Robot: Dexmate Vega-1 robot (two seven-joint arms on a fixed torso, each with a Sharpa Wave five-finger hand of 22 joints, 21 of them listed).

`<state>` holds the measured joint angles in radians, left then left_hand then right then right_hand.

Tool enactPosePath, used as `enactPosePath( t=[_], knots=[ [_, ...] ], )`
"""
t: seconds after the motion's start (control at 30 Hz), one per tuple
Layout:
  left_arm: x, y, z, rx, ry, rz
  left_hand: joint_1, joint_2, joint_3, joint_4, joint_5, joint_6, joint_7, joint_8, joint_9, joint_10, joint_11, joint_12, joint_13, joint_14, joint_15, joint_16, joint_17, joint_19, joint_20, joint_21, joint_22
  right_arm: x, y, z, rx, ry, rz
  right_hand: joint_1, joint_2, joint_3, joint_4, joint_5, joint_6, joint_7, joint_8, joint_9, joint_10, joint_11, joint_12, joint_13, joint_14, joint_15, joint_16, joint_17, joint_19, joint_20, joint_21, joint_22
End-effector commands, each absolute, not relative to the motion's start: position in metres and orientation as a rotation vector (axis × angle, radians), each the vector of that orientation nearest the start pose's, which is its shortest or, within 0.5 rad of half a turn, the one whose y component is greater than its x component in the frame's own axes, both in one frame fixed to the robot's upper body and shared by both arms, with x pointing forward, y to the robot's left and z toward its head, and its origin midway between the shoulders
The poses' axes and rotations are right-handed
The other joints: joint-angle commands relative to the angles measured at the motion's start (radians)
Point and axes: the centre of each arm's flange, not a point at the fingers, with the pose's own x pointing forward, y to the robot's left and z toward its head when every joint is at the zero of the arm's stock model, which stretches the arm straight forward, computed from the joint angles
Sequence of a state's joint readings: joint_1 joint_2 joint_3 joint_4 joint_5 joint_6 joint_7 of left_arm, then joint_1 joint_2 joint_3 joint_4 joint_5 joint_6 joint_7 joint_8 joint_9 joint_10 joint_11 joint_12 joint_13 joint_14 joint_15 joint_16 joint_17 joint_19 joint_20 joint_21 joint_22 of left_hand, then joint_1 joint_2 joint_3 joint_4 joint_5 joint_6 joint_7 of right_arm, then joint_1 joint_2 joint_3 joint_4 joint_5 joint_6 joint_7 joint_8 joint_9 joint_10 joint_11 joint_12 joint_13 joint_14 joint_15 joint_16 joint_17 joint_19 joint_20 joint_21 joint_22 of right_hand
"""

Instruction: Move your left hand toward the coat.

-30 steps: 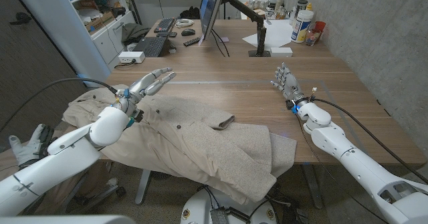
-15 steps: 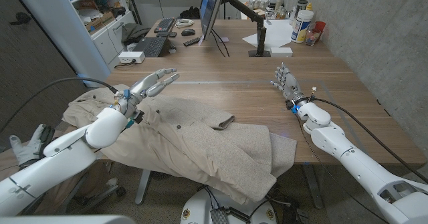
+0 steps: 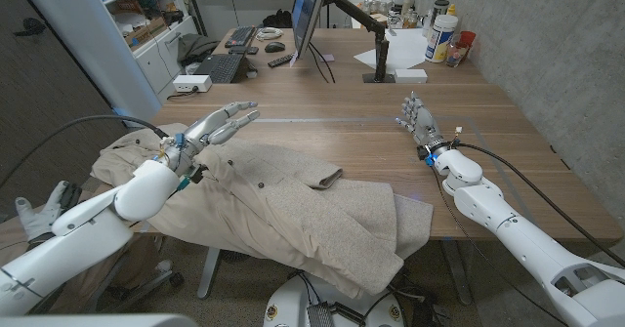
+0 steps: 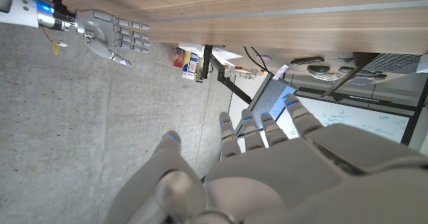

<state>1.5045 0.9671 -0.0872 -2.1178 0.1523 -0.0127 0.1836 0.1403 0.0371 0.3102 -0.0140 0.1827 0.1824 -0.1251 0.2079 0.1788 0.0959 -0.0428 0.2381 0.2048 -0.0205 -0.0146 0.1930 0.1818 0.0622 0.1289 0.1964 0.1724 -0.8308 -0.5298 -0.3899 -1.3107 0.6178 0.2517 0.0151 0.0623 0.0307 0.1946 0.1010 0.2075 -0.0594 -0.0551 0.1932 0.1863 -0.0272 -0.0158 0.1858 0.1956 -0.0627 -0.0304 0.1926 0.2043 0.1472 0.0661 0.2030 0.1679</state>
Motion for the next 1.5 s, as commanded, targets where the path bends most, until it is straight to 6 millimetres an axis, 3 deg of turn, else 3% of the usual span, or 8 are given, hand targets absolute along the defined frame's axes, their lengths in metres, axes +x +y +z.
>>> enactPosePath(
  t=[0.03,0.37,0.6,1.5],
  knots=[
    [0.452,0.326,-0.001,1.141,-0.713,0.051,0.013,-0.005,0.002,-0.007,0.006,0.003,-0.003,-0.006,0.004,0.007,0.002,0.002,0.0,0.003,0.001,0.001,0.0,0.005,0.003,0.004,0.003,0.654,-0.29,-0.027,-0.015,-0.57,0.188,-0.007,-0.004,-0.003,-0.002,0.004,-0.007,0.0,-0.001,0.002,-0.009,-0.003,0.008,-0.001,-0.008,-0.018,0.007,0.003,0.006,0.005,-0.006,0.002],
    [0.448,0.332,-0.005,1.159,-0.702,0.064,0.016,-0.003,0.004,-0.01,0.006,0.004,-0.003,-0.007,0.004,0.011,0.0,0.003,0.0,0.005,0.001,0.001,0.0,0.005,0.002,0.003,0.003,0.654,-0.289,-0.027,-0.025,-0.573,0.195,-0.007,-0.005,-0.003,-0.003,0.004,-0.007,0.0,0.0,0.002,-0.009,0.0,0.008,-0.001,-0.009,-0.019,0.007,0.003,0.006,0.005,-0.007,0.002],
    [0.439,0.331,-0.008,1.262,-0.725,0.11,0.018,-0.002,0.006,-0.012,0.006,0.007,-0.005,-0.006,0.004,0.016,0.001,0.004,0.0,0.005,-0.001,0.0,0.0,0.008,-0.002,0.003,0.003,0.654,-0.287,-0.027,-0.037,-0.568,0.186,-0.007,-0.005,-0.004,-0.003,0.004,-0.007,0.0,0.0,0.002,-0.009,0.0,0.009,-0.001,-0.008,-0.019,0.008,0.002,0.006,0.005,-0.007,0.002],
    [0.437,0.331,-0.024,1.309,-0.858,0.076,0.019,-0.015,0.006,-0.032,0.014,0.087,-0.014,0.008,0.005,0.089,-0.009,0.026,0.0,0.078,-0.041,0.015,0.001,0.083,-0.021,0.019,0.003,0.656,-0.286,-0.029,-0.056,-0.556,0.174,-0.008,-0.005,-0.006,-0.003,0.004,-0.008,-0.001,0.0,0.002,-0.009,0.0,0.01,-0.002,-0.01,-0.018,0.009,0.002,0.007,0.005,-0.009,0.002]
  ],
)
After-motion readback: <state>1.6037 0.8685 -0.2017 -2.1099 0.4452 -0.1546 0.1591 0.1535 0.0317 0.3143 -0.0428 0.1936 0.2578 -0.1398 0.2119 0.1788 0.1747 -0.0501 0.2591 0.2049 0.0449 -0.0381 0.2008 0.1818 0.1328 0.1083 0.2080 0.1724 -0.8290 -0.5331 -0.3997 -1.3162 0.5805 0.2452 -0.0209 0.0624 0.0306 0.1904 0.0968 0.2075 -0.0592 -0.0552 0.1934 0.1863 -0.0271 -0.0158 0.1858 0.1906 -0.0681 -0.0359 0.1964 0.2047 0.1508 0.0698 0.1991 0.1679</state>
